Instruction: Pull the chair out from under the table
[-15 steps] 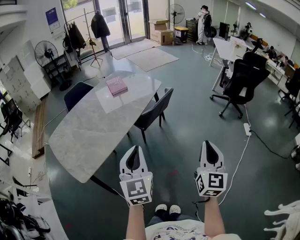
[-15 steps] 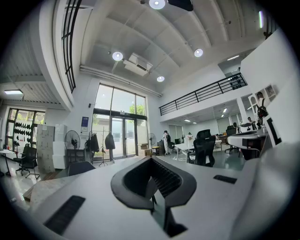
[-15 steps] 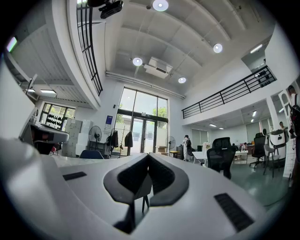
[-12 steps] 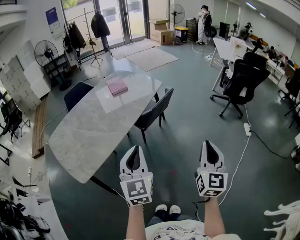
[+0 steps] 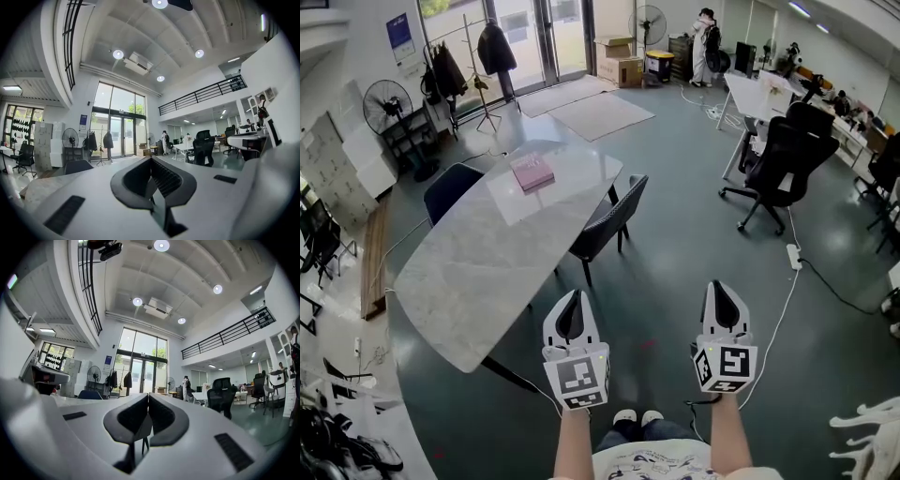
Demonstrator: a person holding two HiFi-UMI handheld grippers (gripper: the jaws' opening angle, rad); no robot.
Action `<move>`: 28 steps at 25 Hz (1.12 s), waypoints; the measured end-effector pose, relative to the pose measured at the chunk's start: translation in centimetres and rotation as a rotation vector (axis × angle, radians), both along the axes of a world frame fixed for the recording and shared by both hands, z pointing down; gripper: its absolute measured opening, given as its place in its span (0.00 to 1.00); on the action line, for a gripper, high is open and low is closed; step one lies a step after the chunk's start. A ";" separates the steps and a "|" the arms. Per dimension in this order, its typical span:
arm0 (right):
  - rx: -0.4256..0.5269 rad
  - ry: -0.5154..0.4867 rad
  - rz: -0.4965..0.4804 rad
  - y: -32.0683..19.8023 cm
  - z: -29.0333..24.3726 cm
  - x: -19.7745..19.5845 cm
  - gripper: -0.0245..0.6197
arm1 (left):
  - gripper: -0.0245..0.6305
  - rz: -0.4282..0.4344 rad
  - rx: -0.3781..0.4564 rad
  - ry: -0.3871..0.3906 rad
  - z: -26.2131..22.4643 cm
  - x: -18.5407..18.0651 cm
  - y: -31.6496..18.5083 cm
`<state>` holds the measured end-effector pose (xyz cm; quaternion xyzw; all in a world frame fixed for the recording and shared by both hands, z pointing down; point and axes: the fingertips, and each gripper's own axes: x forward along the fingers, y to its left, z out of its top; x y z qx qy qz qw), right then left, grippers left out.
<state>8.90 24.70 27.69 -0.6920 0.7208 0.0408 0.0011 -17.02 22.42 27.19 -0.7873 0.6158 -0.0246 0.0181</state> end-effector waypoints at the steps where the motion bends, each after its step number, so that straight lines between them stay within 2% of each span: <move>1: 0.006 -0.008 -0.005 0.0 0.0 -0.2 0.05 | 0.06 0.011 -0.001 0.012 0.1 -0.1 -0.1; 2: 0.006 -0.016 -0.018 -0.1 0.1 -0.6 0.07 | 0.08 0.024 -0.004 0.026 0.3 -0.1 -0.3; 3: 0.002 -0.022 -0.038 -0.3 0.2 -0.9 0.18 | 0.16 0.039 -0.011 0.041 0.4 0.0 -0.5; 4: -0.005 -0.026 -0.058 -0.6 0.3 -1.2 0.31 | 0.32 0.055 -0.019 0.058 0.6 0.1 -0.8; 5: -0.011 -0.029 -0.070 -0.9 0.4 -1.4 0.37 | 0.46 0.069 -0.025 0.070 0.7 0.3 -1.1; 6: -0.015 -0.029 -0.075 -1.2 0.5 -1.4 0.38 | 0.48 0.077 -0.029 0.074 0.8 0.4 -1.3; 16: -0.047 -0.024 -0.082 -7.9 1.7 1.0 0.40 | 0.47 0.072 -0.054 0.030 2.3 2.5 -7.5; 21: -0.062 -0.035 -0.113 -14.5 3.1 2.6 0.40 | 0.40 0.020 -0.055 0.015 3.1 3.0 -13.2; 28: -0.071 -0.013 -0.196 -25.6 2.8 5.0 0.40 | 0.40 -0.049 -0.067 0.004 2.8 5.2 -22.6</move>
